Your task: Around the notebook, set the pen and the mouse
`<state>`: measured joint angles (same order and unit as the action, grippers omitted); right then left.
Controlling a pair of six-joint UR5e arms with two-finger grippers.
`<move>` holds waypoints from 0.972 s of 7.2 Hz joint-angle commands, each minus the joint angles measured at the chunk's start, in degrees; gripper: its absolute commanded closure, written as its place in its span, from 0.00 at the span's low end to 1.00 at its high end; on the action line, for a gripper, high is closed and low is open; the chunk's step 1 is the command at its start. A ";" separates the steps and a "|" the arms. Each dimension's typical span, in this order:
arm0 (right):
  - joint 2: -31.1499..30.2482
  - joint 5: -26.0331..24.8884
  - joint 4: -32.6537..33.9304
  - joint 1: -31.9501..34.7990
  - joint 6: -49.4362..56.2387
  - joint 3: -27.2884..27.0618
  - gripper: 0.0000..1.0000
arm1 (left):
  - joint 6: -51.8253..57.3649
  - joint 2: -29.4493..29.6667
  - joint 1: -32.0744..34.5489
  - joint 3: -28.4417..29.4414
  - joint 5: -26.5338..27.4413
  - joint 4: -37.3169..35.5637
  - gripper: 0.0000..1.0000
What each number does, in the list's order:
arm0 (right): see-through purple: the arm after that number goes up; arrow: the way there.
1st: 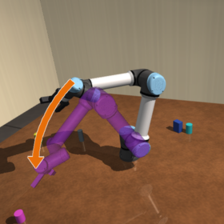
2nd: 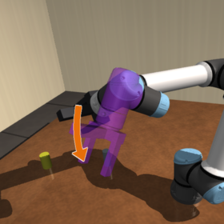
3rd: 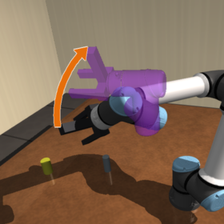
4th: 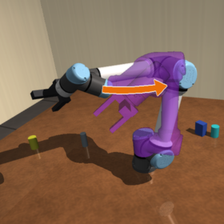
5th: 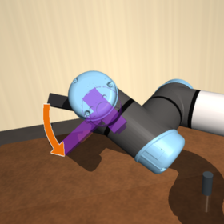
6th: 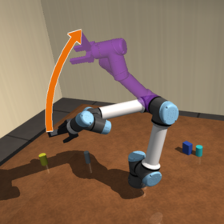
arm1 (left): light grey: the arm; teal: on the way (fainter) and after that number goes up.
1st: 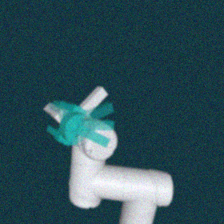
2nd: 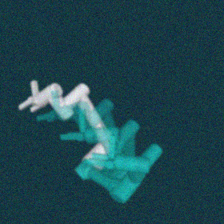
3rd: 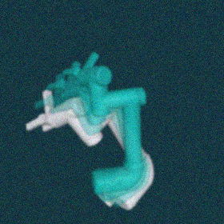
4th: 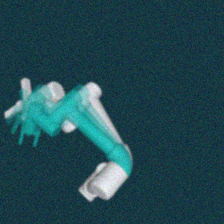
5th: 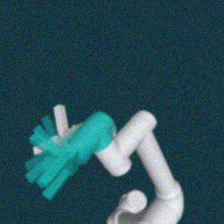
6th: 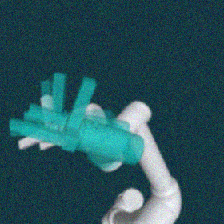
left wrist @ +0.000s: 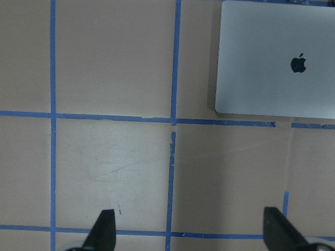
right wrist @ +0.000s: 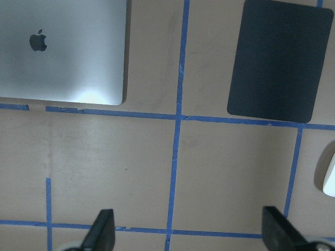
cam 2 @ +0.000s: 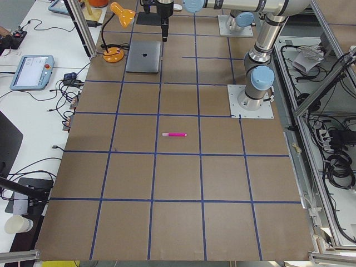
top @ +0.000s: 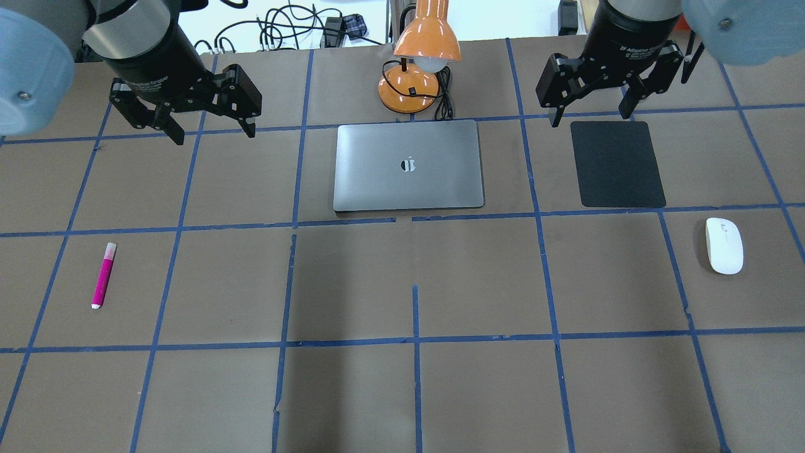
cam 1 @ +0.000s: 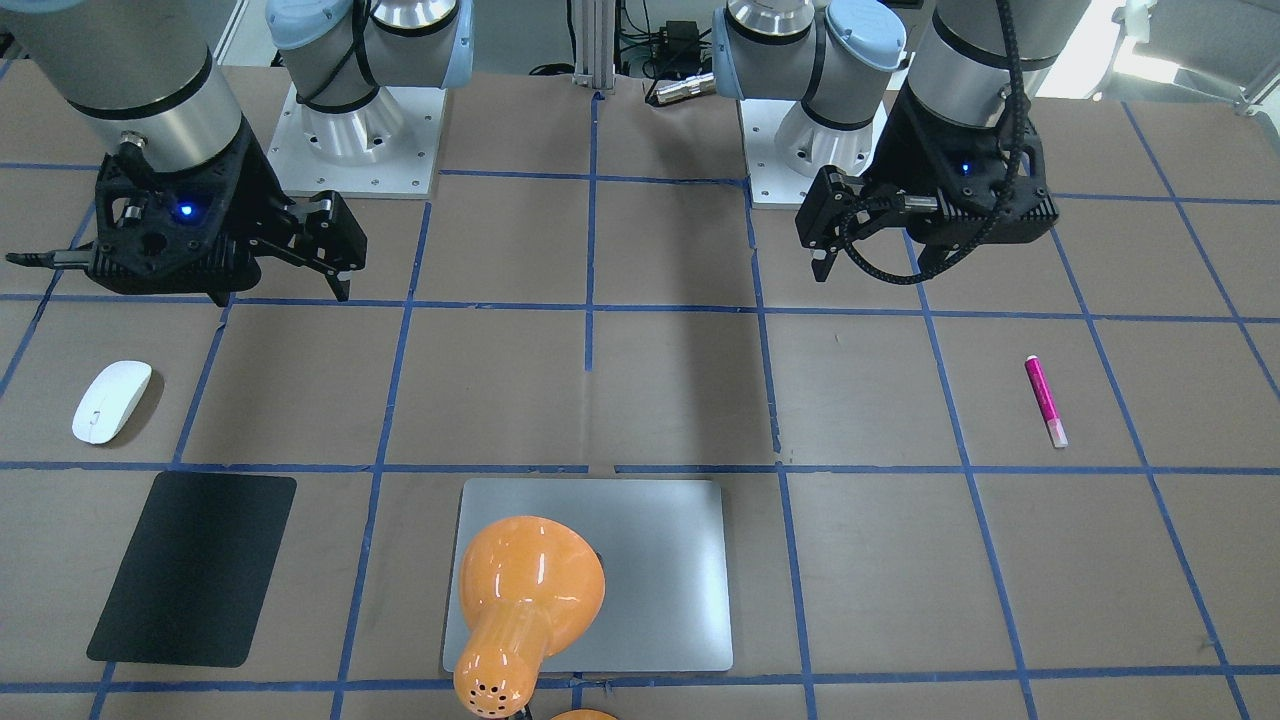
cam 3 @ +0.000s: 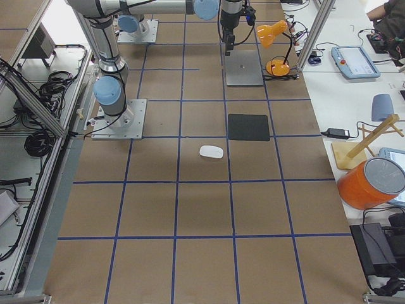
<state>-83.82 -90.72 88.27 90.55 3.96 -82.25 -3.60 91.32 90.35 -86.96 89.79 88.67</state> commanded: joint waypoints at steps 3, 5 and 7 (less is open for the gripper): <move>0.24 -2.00 0.23 0.33 -0.17 -0.54 0.00 | 0.00 -0.09 0.00 0.04 -0.05 -0.07 0.00; 0.06 -2.18 0.06 0.33 -1.57 -1.07 0.00 | 0.00 -0.27 -0.43 -1.89 0.39 -0.77 0.00; 0.41 -1.31 -2.56 -0.10 -5.36 -2.82 0.00 | 2.79 1.57 -8.03 -3.55 0.47 -0.69 0.00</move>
<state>-83.63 -92.65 87.19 90.79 0.27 -84.10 -2.90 91.91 87.19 -89.30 90.19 88.01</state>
